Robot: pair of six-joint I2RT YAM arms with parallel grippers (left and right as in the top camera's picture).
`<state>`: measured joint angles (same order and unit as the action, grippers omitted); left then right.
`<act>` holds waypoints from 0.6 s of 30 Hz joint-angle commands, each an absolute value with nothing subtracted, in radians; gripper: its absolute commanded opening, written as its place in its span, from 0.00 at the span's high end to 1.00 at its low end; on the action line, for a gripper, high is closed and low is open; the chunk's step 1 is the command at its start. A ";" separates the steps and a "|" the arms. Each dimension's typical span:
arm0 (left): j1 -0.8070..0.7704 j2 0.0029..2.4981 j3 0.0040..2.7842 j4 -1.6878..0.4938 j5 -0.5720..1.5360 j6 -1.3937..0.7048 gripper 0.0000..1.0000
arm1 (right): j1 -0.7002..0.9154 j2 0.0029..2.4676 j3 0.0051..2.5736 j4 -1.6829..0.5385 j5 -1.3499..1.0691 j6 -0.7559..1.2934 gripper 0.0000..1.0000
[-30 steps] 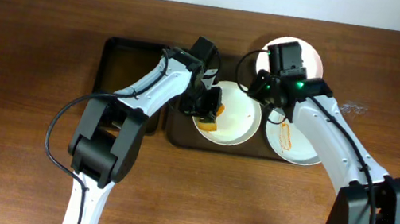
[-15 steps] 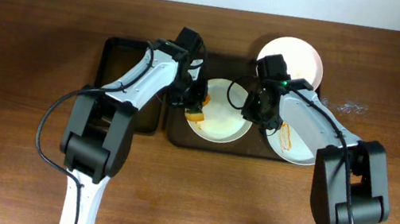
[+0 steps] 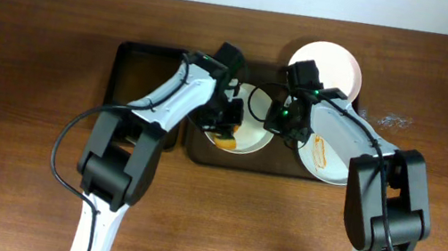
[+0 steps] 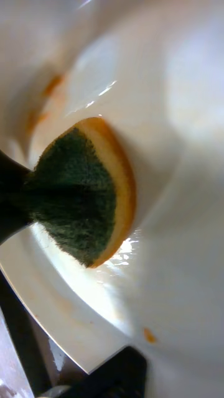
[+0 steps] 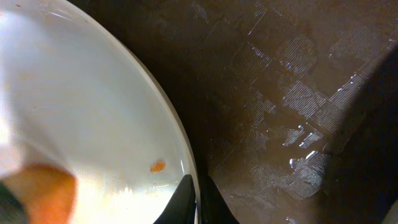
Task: Clean dirty plates on tray and stack at the side
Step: 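Lower the plate and scrub its surface with the sponge in the left gripper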
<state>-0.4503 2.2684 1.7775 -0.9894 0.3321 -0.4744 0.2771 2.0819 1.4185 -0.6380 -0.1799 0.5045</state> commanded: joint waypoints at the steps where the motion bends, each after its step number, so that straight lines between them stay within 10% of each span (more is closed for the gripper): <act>1: -0.467 2.259 1.771 -1.019 0.312 -0.692 1.00 | 0.273 2.135 1.404 -0.646 -0.173 0.501 0.96; 18: -0.566 2.262 1.769 -1.071 -0.112 -1.505 1.00 | 0.273 2.135 1.404 -0.647 -0.173 0.501 0.96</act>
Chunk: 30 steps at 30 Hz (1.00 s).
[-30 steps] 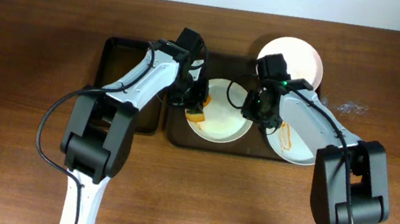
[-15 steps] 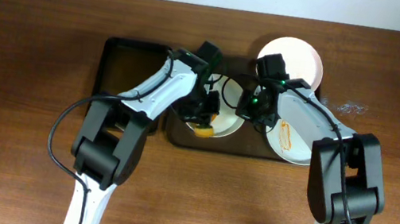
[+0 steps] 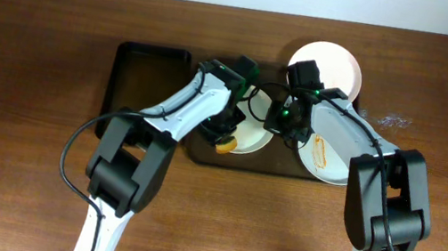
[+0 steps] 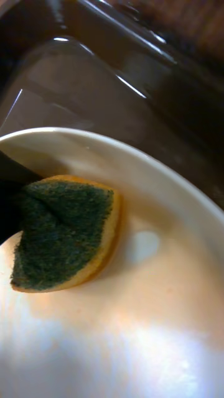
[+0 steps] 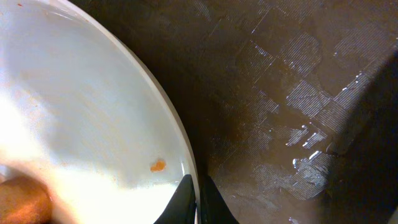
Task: Clean dirty plates on tray and stack at the side
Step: 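Lower the plate and scrub its surface with the sponge in the left gripper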
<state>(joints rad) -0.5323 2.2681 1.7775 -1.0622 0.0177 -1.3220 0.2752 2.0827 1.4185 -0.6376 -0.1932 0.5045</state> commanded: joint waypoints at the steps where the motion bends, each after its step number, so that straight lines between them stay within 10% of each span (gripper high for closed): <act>1: -0.577 2.262 1.769 -1.071 -0.153 -1.542 1.00 | 0.273 2.135 1.404 -0.648 -0.173 0.501 0.96; 24: -0.612 2.276 1.632 -0.757 -0.611 -1.689 1.00 | 0.273 2.135 1.404 -0.654 -0.149 0.501 0.96; 30: -0.622 2.276 1.632 -0.892 -0.319 -1.498 1.00 | 0.273 2.135 1.404 -0.654 -0.150 0.501 0.96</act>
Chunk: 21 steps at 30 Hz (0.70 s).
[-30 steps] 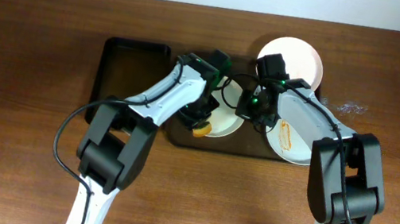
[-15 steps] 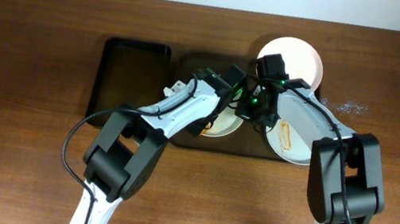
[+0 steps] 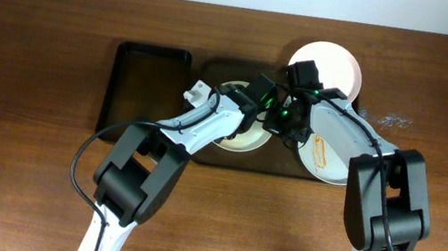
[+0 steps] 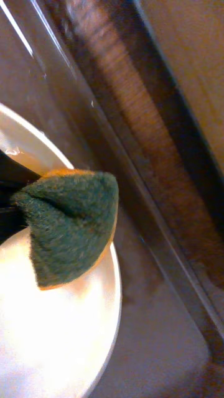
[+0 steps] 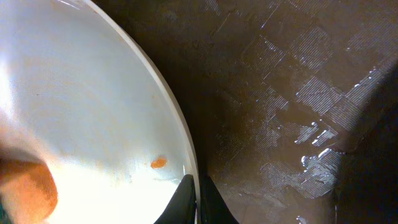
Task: Clean dirty plates on tray and stack at the side
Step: 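Lower the plate and scrub its surface with the sponge in the left gripper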
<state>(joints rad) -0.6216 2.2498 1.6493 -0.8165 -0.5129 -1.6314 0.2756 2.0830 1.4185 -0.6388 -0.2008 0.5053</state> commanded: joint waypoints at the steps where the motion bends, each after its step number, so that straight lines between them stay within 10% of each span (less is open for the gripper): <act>1: -0.622 2.276 1.632 -0.925 -0.219 -1.457 1.00 | 0.273 2.135 1.404 -0.654 -0.150 0.501 0.96; 5: -0.621 2.276 1.632 -0.958 -0.024 -1.318 1.00 | 0.273 2.135 1.404 -0.651 -0.152 0.501 0.96; 16: -0.617 2.276 1.621 -0.703 -0.542 -1.319 1.00 | 0.273 2.135 1.404 -0.651 -0.157 0.501 0.96; 21: -0.612 2.276 1.621 -0.759 -0.366 -1.319 1.00 | 0.273 2.135 1.404 -0.654 -0.154 0.501 0.96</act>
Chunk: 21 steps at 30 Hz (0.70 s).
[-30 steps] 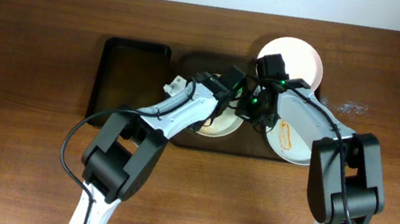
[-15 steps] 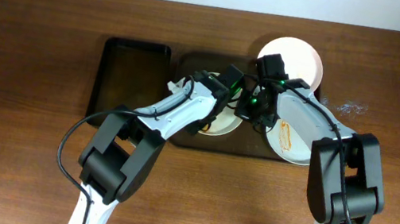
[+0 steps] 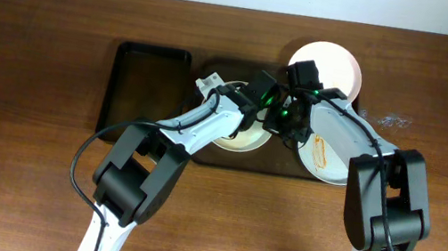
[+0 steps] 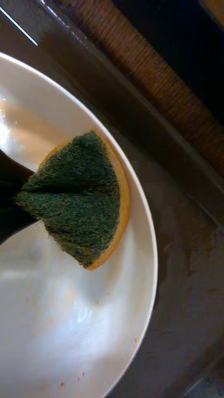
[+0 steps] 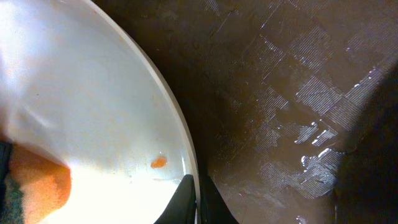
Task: Clean dirty plates on tray and stack at the side
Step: 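Lower the plate and scrub its surface with the sponge in the left gripper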
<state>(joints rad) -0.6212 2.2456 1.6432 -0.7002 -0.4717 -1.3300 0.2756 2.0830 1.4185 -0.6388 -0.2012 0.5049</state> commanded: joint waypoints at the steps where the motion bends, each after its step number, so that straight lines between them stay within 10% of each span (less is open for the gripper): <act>1: -0.612 2.276 1.621 -0.812 -0.245 -1.319 1.00 | 0.273 2.135 1.404 -0.654 -0.154 0.501 0.96; 7: -0.612 2.276 1.621 -0.986 0.192 -1.299 1.00 | 0.273 2.135 1.404 -0.653 -0.155 0.501 0.96; 21: -0.599 2.264 1.634 -0.577 -0.473 -1.293 1.00 | 0.273 2.135 1.404 -0.654 -0.154 0.500 0.96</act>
<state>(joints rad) -0.6136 2.2406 1.6447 -0.5774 -0.3183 -1.3014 0.2756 2.0830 1.4185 -0.6422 -0.1978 0.5007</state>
